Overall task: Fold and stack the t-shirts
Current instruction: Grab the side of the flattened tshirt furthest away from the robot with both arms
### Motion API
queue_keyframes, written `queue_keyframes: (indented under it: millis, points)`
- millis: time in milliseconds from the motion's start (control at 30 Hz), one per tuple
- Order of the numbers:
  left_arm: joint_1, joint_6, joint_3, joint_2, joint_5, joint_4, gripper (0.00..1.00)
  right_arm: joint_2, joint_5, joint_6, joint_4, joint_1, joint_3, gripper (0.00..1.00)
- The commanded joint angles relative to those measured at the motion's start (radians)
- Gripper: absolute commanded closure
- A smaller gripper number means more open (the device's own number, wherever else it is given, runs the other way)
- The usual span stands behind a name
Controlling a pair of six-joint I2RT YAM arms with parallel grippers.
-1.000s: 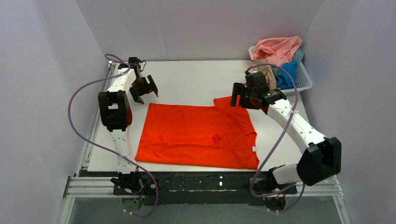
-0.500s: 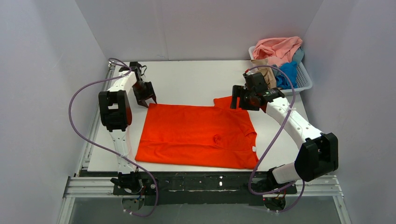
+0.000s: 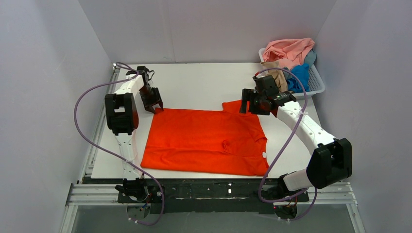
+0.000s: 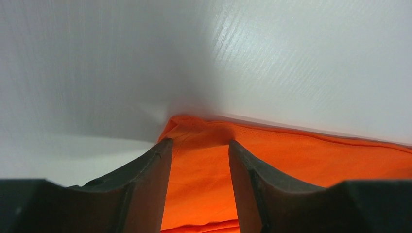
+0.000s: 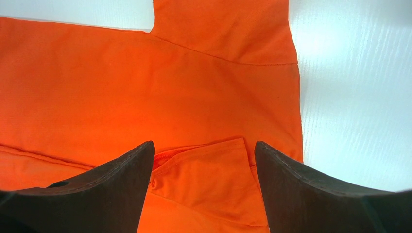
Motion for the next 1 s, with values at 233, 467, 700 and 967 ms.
queue_keyframes:
  millis: [233,467,700,967]
  points:
    - [-0.008,0.012,0.071,0.002,-0.157,-0.152,0.52,0.011,-0.013,-0.013,0.015,-0.006,0.013,0.17]
    - [-0.009,0.025,0.145,0.095,-0.112,-0.194,0.54,0.013,-0.019,-0.014,0.022,-0.008,0.001,0.18]
    - [-0.01,0.031,0.115,0.11,-0.048,-0.19,0.63,0.022,-0.014,-0.014,0.027,-0.01,0.001,0.18]
    - [-0.07,0.051,0.017,0.036,-0.066,-0.15,1.0,0.115,0.0,0.041,0.028,-0.028,0.065,0.18]
